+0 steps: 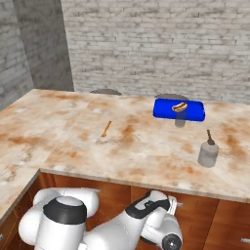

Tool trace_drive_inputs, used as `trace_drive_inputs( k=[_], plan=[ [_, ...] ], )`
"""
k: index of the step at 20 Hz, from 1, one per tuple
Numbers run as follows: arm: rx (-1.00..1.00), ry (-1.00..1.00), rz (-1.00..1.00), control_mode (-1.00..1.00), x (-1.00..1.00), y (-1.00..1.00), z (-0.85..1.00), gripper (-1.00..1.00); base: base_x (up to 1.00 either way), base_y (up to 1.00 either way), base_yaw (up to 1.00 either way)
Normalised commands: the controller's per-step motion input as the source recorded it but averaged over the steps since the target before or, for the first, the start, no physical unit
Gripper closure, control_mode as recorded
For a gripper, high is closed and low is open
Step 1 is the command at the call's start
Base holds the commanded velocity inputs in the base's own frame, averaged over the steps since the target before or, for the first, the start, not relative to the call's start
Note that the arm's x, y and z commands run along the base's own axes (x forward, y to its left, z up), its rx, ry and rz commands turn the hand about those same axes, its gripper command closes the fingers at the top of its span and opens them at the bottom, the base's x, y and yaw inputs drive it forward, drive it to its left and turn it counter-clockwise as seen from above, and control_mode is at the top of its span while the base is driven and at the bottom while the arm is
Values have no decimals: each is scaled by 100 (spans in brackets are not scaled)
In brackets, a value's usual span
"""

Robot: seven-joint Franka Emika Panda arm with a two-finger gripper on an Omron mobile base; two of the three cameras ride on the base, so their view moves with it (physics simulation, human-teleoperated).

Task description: Take the tongs from the drawer on the right and place them on the dining counter next to the tray containing the hot dog.

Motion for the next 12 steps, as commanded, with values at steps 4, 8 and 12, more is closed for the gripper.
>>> trace_drive_inputs(
  k=[4,8,12],
  plan=[
    [5,-11,0,-100,0,-23,-2,-100,0,0,0],
    [3,-10,0,-100,3,-8,0,-100,0,0,0],
    [2,-12,0,-100,17,0,-7,-100,0,0,0]
  ],
)
